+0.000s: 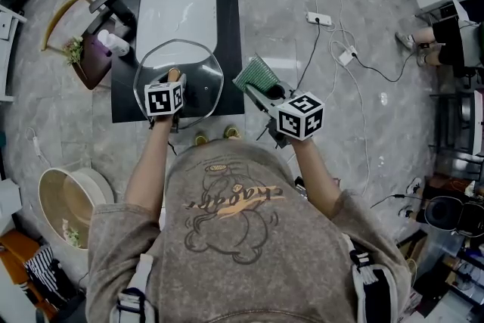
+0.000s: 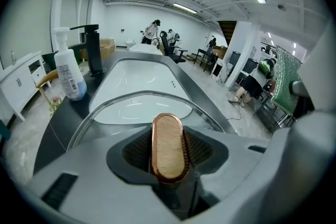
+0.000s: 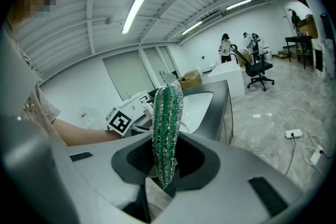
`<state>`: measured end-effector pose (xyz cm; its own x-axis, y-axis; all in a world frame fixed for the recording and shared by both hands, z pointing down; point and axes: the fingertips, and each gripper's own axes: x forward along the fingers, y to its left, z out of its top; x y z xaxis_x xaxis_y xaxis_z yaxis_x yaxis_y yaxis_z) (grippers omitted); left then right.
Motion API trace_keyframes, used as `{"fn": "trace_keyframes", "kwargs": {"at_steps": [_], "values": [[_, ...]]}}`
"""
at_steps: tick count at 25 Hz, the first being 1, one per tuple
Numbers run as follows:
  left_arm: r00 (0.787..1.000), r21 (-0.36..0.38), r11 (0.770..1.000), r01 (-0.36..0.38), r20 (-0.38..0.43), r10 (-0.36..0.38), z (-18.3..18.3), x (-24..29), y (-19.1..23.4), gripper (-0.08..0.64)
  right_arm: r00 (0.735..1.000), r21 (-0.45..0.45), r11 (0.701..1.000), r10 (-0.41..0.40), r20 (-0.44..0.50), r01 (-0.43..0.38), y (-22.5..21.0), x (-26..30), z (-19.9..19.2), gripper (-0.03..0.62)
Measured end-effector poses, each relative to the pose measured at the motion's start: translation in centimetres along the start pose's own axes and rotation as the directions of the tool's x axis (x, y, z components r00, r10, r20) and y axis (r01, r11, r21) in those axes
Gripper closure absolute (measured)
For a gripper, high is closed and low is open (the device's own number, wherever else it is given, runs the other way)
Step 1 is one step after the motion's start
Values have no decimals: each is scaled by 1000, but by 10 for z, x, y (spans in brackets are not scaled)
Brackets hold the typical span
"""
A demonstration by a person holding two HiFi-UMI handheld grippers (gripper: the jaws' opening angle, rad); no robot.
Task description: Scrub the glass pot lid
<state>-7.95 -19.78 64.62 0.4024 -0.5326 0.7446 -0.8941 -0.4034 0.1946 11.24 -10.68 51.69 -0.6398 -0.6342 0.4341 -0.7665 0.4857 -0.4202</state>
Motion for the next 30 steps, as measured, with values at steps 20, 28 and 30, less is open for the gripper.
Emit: {"fn": "trace_keyframes", "kwargs": {"at_steps": [20, 28, 30], "values": [[974, 73, 997, -9, 225, -7, 76, -74, -2, 376, 999, -28, 999, 32, -12, -32, 9, 5, 5, 499], [931, 37, 999, 1, 365, -15, 86, -147, -11, 377, 998, -66, 996, 55, -14, -55, 25, 20, 13, 499], [916, 26, 1000, 12, 400, -22, 85, -162, -15, 381, 999, -80, 995, 51, -5, -51, 30, 23, 16, 499]]}}
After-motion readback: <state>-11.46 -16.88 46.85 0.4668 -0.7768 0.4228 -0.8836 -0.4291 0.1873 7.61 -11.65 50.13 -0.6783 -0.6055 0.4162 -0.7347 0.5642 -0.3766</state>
